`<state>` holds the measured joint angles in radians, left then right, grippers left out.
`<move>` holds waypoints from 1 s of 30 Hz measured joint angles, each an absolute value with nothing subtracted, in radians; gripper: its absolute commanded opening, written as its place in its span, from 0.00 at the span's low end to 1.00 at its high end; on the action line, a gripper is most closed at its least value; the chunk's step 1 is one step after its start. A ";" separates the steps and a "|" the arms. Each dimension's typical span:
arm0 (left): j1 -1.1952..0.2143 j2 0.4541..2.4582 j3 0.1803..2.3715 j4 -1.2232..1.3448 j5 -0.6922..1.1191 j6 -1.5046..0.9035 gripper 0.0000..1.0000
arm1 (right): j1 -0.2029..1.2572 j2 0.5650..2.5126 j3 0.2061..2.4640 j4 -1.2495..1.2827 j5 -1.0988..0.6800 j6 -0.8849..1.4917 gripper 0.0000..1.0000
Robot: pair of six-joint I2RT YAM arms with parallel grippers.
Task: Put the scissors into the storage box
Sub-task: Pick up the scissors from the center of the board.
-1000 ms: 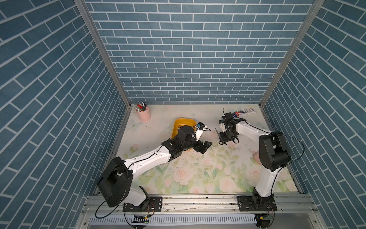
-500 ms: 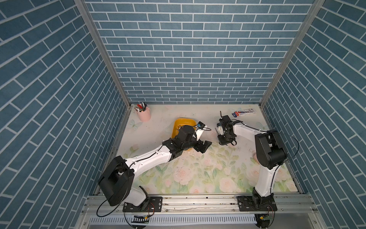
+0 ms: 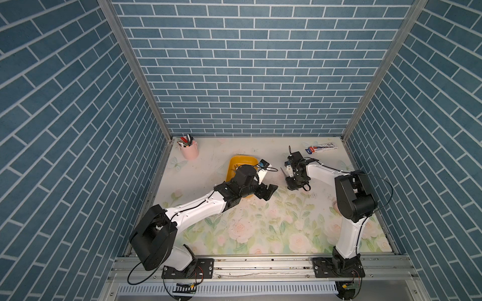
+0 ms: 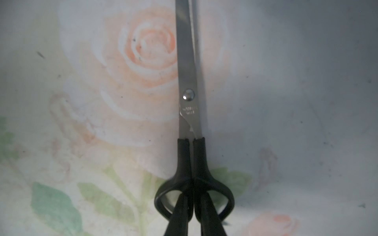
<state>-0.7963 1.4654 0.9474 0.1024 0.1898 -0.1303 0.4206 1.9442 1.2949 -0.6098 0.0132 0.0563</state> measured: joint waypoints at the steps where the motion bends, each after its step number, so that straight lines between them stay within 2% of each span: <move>1: -0.796 1.464 0.946 0.103 0.182 -0.130 0.97 | 0.421 1.944 1.295 -0.607 0.013 0.058 0.01; 30: -0.779 1.414 0.899 0.113 0.112 -0.123 0.98 | 0.427 1.943 1.351 -0.691 -0.015 0.082 0.00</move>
<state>-0.7792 1.4136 0.8989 0.1135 0.1123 -0.1230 0.4274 1.9427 1.3514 -0.6910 -0.0154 0.0822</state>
